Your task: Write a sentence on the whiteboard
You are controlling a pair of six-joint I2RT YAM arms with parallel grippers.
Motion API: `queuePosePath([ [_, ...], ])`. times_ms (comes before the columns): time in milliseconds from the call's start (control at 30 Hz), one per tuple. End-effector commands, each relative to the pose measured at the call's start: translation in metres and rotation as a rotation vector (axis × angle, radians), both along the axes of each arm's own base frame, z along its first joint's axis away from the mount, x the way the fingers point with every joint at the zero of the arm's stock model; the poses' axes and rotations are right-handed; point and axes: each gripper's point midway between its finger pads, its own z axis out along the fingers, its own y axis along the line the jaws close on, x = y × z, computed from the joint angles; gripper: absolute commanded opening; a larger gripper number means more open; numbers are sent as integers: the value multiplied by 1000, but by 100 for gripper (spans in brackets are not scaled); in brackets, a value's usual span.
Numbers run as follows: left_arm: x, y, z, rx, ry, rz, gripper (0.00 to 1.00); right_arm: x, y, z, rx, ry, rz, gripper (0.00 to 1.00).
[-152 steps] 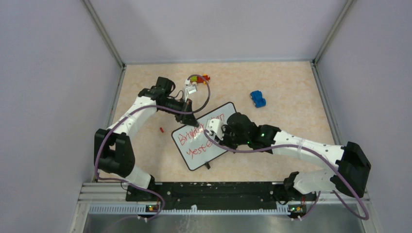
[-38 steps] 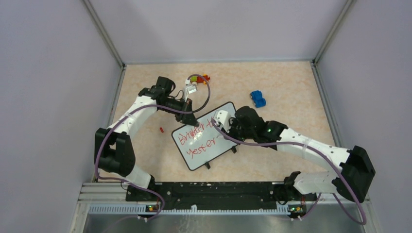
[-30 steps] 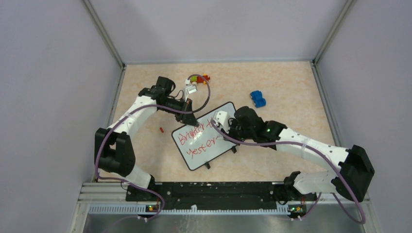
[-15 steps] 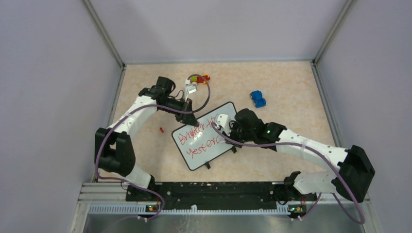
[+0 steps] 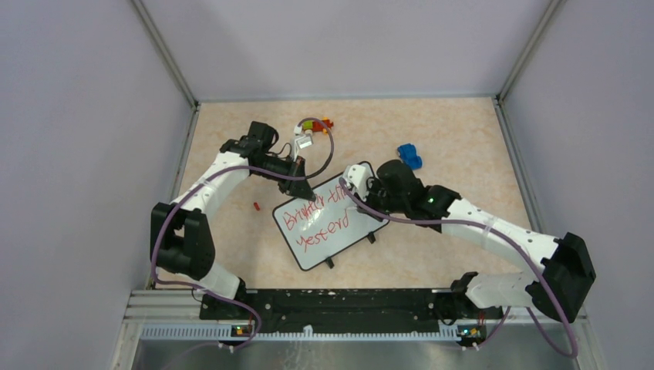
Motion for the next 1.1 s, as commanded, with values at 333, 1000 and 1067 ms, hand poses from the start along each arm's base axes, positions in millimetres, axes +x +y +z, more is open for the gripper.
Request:
queuePosePath([
  [333,-4,-2,-6,20,11,-21,0,7,-1,2,12,-20,-4,0],
  [1000,-3,-3,-8,19,19,-24,0,-6,-18,-11,-30,8,-1,0],
  [1067,-3,-2,-8,18,19,-23,0,-7,-16,0,-12,1,6,0],
])
